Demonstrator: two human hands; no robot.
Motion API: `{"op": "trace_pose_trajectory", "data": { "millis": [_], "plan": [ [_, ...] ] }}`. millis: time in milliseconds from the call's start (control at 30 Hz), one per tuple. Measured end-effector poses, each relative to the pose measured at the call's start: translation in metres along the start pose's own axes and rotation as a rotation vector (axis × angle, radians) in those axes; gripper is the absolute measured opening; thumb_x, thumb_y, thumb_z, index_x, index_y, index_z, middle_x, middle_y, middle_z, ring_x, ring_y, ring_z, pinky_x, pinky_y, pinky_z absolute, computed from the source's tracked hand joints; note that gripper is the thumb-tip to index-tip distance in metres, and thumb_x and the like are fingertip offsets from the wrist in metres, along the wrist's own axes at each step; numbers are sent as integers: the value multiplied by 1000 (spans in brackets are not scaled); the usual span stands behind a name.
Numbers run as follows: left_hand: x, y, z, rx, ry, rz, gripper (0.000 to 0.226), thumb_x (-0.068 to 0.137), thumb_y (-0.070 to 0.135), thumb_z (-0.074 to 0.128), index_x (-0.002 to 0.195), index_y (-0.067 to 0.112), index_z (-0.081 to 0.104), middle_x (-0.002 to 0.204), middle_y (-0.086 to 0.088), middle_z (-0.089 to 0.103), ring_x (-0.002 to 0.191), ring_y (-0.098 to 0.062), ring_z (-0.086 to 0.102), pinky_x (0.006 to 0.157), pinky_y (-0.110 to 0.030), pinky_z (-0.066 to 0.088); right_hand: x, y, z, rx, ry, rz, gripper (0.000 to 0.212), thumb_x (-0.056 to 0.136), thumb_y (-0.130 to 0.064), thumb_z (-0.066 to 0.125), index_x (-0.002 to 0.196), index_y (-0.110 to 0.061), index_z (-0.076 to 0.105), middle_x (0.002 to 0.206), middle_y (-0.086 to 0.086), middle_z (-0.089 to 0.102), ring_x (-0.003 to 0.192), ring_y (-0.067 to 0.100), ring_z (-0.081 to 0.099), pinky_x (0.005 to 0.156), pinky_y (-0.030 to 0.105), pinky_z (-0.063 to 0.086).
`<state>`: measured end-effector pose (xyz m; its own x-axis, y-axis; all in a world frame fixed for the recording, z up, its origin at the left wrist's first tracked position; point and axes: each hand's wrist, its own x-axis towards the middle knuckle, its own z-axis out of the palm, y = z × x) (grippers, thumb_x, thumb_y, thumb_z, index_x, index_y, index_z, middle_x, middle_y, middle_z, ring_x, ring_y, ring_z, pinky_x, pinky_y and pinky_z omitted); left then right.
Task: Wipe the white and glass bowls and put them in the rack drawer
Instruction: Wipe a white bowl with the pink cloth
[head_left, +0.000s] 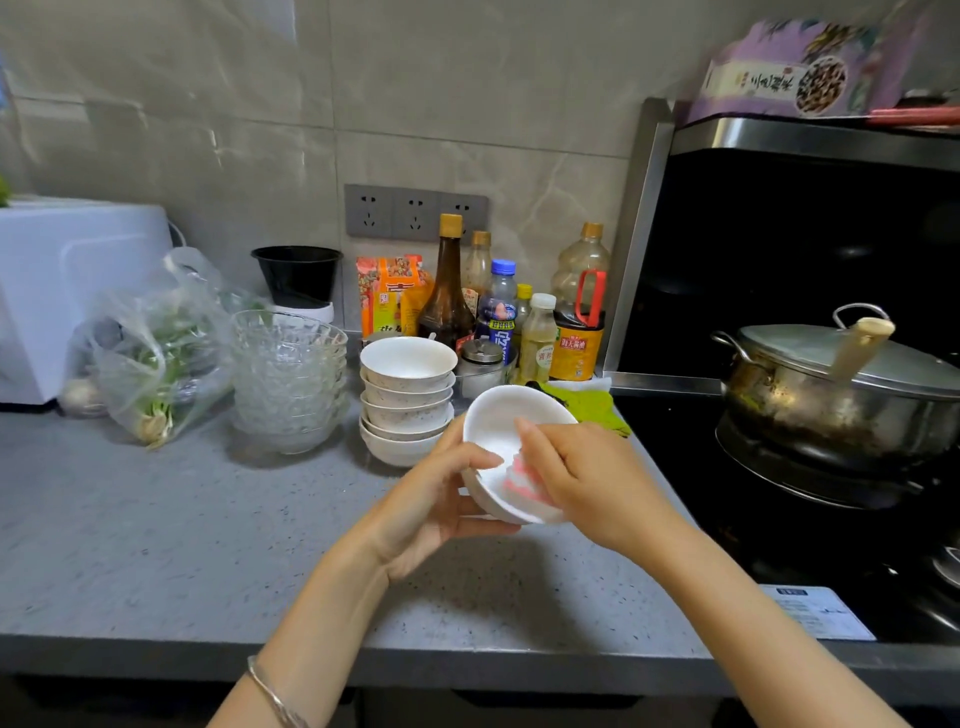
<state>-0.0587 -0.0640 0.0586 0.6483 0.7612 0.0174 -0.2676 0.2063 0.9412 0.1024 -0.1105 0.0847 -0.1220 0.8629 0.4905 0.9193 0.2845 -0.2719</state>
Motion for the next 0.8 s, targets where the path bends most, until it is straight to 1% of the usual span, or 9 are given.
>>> {"op": "trace_pose_trajectory", "data": {
  "millis": [100, 200, 267, 333, 400, 500, 567, 700, 800],
  "plan": [
    [3, -5, 4, 68, 2, 43, 55, 67, 36, 69, 121, 31, 59, 117, -14, 65, 94, -27, 66, 86, -50, 55, 3, -8, 5, -239, -13, -32, 48, 95, -48, 15, 70, -27, 50, 72, -6, 53, 73, 21, 48, 62, 34, 29],
    [6, -10, 4, 43, 109, 65, 51, 74, 39, 60, 124, 26, 58, 115, -14, 67, 93, -25, 67, 77, -45, 56, 4, -5, 5, -112, -104, -20, 37, 98, -50, 29, 101, -28, 59, 105, -10, 57, 103, 16, 50, 86, 33, 38],
    [6, -10, 2, 2, 203, 86, 45, 82, 36, 56, 124, 18, 58, 111, -15, 69, 89, -23, 68, 71, -41, 57, -1, -2, -1, -128, -145, -135, 51, 93, -58, 26, 124, -32, 56, 133, -11, 49, 124, 11, 40, 105, 23, 23],
    [6, -10, 0, -14, 334, 142, 32, 93, 29, 48, 117, 13, 61, 104, -14, 70, 87, -22, 67, 69, -36, 56, -7, 0, -8, -214, -178, -269, 59, 89, -64, 23, 130, -36, 55, 139, -12, 49, 130, 9, 37, 110, 18, 4],
    [8, -10, -1, 6, 460, 213, 29, 97, 25, 42, 117, 13, 61, 108, -11, 69, 96, -22, 65, 76, -33, 53, -15, 2, -6, -371, -209, -360, 56, 90, -64, 28, 127, -34, 59, 130, -10, 59, 125, 13, 48, 111, 24, 5],
    [11, -8, 4, 54, 530, 290, 31, 99, 28, 42, 122, 18, 59, 118, -9, 66, 109, -24, 62, 94, -41, 50, -23, -5, 10, -495, -119, -393, 47, 87, -46, 42, 126, -26, 58, 125, -1, 63, 107, 18, 62, 101, 31, 31],
    [14, -12, 11, 30, 538, 305, 28, 99, 31, 44, 120, 22, 60, 115, -7, 67, 103, -22, 66, 88, -40, 53, -25, -20, 27, -411, -82, -321, 52, 80, -27, 56, 132, -19, 53, 127, 6, 62, 94, 24, 66, 84, 35, 49],
    [14, -13, 15, -75, 528, 252, 30, 97, 32, 47, 122, 19, 59, 111, -8, 67, 87, -14, 68, 74, -32, 53, -22, -27, 49, -332, 1, -236, 71, 67, -12, 78, 132, -11, 51, 125, 11, 64, 79, 29, 69, 61, 36, 55],
    [8, -6, 3, 80, 455, 357, 20, 98, 23, 46, 110, 25, 62, 105, 3, 68, 94, -10, 65, 76, -19, 51, -21, -2, 39, -455, 36, -436, 63, 49, -14, 91, 108, -14, 70, 110, 8, 71, 83, 22, 71, 69, 30, 55]
  ]
}}
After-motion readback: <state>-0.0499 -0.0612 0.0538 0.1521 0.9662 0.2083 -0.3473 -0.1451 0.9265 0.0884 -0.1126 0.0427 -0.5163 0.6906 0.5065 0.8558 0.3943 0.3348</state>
